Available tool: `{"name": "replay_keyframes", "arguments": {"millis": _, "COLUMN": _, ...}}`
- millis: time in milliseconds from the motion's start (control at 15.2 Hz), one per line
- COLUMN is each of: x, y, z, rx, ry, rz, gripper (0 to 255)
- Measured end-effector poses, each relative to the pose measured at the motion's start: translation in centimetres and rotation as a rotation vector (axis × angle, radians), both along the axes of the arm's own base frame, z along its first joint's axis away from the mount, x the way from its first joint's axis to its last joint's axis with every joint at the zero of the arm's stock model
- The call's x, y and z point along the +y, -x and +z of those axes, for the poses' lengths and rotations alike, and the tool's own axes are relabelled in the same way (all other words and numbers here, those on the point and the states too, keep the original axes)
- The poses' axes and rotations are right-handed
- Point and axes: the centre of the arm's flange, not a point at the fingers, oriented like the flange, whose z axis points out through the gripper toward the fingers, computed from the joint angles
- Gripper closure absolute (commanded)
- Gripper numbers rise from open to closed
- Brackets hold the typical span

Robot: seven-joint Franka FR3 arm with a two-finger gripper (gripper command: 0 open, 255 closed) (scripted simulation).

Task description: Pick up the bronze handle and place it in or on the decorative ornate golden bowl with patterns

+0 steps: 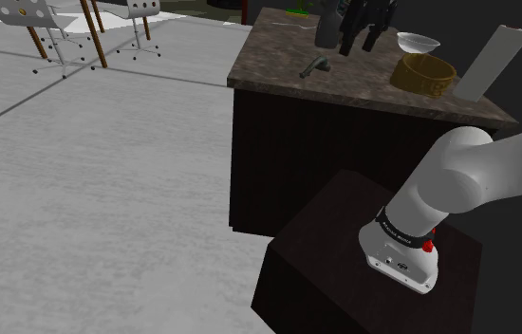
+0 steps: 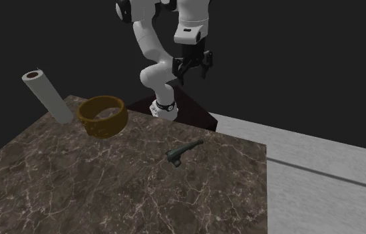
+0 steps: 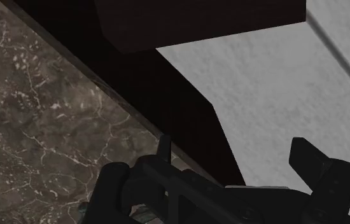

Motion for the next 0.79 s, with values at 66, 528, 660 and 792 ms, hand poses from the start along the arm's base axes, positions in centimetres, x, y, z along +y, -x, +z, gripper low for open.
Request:
{"name": "replay_keyframes", "arguments": {"millis": 66, "x": 0.0, "y": 0.0, "z": 0.0, "rx": 0.000, "ry": 0.000, "rz": 0.000, "gripper": 0}}
{"name": "replay_keyframes", "arguments": {"millis": 528, "x": -7.2, "y": -3.5, "z": -2.3, "rx": 0.021, "ry": -0.031, "rz": 0.095, "gripper": 0}}
{"name": "replay_keyframes", "arguments": {"millis": 660, "x": -9.5, "y": -4.9, "z": -2.9, "rx": 0.028, "ry": -0.042, "rz": 0.128, "gripper": 0}}
{"name": "replay_keyframes", "arguments": {"millis": 792, "x": -11.7, "y": -6.5, "z": -4.0, "rx": 0.035, "ry": -0.052, "rz": 0.161, "gripper": 0}}
